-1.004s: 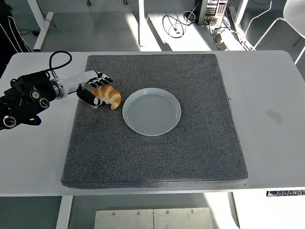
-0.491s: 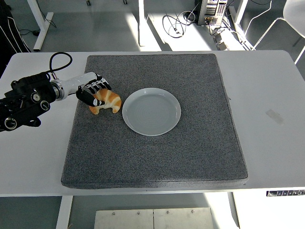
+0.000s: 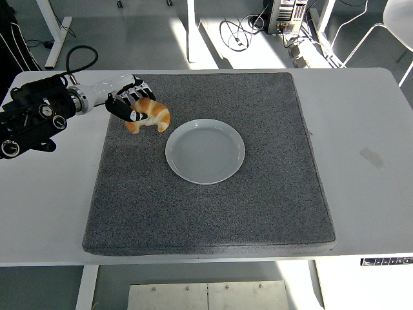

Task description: Place the bread on the plate

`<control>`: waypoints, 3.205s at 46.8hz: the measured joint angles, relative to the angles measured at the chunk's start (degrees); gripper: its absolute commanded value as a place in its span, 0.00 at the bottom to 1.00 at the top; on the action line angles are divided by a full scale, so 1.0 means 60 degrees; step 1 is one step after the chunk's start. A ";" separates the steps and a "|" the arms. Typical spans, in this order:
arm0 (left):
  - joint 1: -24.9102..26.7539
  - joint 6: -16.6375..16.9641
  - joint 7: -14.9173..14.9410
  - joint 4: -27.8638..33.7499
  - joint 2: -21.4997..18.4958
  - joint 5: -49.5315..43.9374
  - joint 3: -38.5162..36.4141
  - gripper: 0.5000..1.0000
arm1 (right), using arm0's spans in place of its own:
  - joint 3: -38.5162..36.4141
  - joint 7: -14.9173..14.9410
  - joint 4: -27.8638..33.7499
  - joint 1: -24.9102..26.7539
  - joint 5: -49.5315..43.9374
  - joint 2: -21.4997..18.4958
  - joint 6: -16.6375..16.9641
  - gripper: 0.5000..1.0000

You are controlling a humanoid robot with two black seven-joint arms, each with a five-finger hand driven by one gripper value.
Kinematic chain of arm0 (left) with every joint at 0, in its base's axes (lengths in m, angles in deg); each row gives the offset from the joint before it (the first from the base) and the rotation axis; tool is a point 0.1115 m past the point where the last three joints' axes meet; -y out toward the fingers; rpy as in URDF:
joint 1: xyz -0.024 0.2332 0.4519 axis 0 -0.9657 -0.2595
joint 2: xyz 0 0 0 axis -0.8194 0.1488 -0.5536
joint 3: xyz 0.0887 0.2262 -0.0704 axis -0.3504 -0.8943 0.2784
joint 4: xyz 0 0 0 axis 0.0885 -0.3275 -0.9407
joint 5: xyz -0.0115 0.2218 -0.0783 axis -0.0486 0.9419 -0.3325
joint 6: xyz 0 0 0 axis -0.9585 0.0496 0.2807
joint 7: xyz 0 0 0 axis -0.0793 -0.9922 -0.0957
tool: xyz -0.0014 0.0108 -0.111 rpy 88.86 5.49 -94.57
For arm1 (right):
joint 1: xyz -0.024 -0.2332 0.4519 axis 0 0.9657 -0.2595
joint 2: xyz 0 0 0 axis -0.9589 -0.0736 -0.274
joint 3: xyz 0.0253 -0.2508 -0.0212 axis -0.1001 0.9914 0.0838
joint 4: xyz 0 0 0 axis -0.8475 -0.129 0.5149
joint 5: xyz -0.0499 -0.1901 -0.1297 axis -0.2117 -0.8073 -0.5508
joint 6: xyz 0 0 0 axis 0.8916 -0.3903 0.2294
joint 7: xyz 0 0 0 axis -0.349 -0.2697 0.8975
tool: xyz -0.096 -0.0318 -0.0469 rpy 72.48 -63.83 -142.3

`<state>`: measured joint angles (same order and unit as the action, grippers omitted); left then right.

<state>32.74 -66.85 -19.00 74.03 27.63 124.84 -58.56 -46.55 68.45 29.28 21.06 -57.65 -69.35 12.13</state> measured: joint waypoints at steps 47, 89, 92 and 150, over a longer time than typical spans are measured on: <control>0.0320 -0.0143 -0.0117 -0.0473 0.2560 -0.0091 -0.1668 0.00 | 0.0000 0.0000 0.0000 -0.0001 0.0000 0.0000 0.0000 1.00; 0.0361 0.0009 0.0030 -0.0474 0.2530 -0.0237 -0.1609 0.95 | 0.0000 0.0000 0.0000 -0.0001 0.0000 0.0000 0.0000 1.00; 0.0362 0.0008 0.0038 -0.0470 0.2525 -0.0280 -0.1586 0.95 | 0.0000 0.0000 0.0000 -0.0002 0.0000 0.0000 0.0000 1.00; 0.0699 0.0239 0.0440 -0.1999 0.1316 -0.7042 0.2532 0.96 | 0.0062 0.0003 -0.0096 0.0232 -0.0109 0.0000 0.0027 1.00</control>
<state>36.94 -65.42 -16.36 62.04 35.53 82.59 -43.37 -46.17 68.47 28.70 22.46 -58.30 -69.35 12.29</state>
